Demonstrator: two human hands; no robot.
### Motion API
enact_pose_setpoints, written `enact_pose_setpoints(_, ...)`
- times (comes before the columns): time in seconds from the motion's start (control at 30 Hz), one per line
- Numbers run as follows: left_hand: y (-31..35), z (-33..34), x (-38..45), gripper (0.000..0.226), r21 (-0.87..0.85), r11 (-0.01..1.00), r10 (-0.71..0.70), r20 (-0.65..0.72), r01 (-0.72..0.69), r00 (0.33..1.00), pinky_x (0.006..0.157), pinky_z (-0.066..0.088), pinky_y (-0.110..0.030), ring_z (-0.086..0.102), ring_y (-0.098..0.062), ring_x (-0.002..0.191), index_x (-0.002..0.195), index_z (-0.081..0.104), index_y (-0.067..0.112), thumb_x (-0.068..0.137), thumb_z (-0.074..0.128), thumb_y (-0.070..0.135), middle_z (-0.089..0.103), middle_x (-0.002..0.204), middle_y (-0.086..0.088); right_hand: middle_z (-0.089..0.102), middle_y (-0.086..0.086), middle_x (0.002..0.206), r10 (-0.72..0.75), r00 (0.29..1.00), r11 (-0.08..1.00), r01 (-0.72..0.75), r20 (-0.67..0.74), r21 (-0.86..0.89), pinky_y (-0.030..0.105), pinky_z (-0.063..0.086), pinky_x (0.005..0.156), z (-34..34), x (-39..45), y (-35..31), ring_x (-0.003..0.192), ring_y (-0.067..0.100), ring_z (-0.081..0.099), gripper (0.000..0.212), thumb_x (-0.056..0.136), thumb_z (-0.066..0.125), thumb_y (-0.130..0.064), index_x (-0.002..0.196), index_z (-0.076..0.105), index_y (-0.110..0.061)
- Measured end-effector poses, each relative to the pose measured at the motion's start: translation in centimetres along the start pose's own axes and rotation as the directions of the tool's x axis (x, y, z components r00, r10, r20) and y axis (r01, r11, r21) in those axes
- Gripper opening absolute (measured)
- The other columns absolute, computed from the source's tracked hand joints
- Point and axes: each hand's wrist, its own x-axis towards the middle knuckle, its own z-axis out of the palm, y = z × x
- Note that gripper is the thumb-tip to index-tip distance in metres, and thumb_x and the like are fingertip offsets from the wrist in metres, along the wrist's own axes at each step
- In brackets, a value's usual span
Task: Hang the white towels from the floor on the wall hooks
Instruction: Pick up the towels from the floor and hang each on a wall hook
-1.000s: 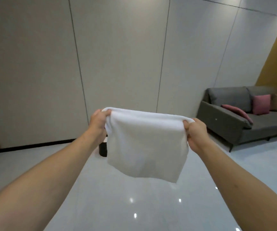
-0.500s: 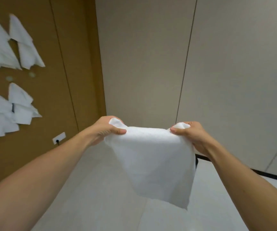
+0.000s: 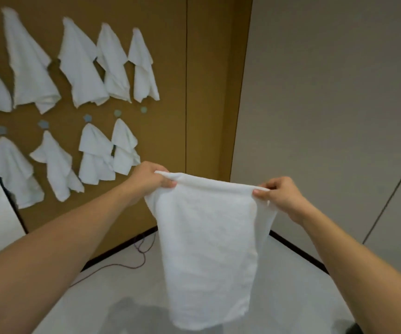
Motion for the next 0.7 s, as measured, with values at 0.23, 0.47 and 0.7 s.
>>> enact_pose_setpoints(0.23,-4.9,-3.1,14.2,0.015,0.384,0.92,0.081,0.021,-0.083,0.996,0.06,0.051,-0.033,0.063,-0.018,0.076,0.063,0.072,0.021,0.058,0.07,0.035,0.07,0.076,-0.004,0.063,-0.005,0.078,-0.196,0.967,0.832,0.252,0.163,-0.494,0.024,0.044,0.06,8.6,17.3,-3.1,0.08,0.018,0.06,0.018,0.09,0.062,-0.018,0.074,0.063,-0.025)
enact_pose_setpoints(0.47,-8.7,-7.4,28.8,0.009,0.194,0.981,-0.011,-0.026,0.016,1.0,0.064,0.045,-0.031,0.061,-0.021,0.076,0.06,0.067,0.017,0.066,0.073,0.018,0.066,0.077,-0.005,0.069,0.006,0.086,-0.196,0.951,0.789,0.297,0.238,-0.538,0.037,0.055,0.074,15.3,34.8,-6.3,0.083,0.022,0.062,0.016,0.087,0.057,-0.008,0.085,0.073,-0.01)
enact_pose_setpoints(0.7,-10.6,-11.1,39.7,0.025,0.173,0.985,0.022,-0.146,0.004,0.989,0.06,0.029,-0.03,0.04,-0.014,0.06,0.054,0.043,0.02,0.067,0.062,0.012,0.041,0.053,0.01,0.062,0.004,0.079,-0.158,0.945,0.954,0.221,0.285,-0.204,0.027,0.041,0.058,21.6,48.1,-9.5,0.074,0.019,0.06,0.022,0.092,0.05,-0.013,0.075,0.065,-0.013)
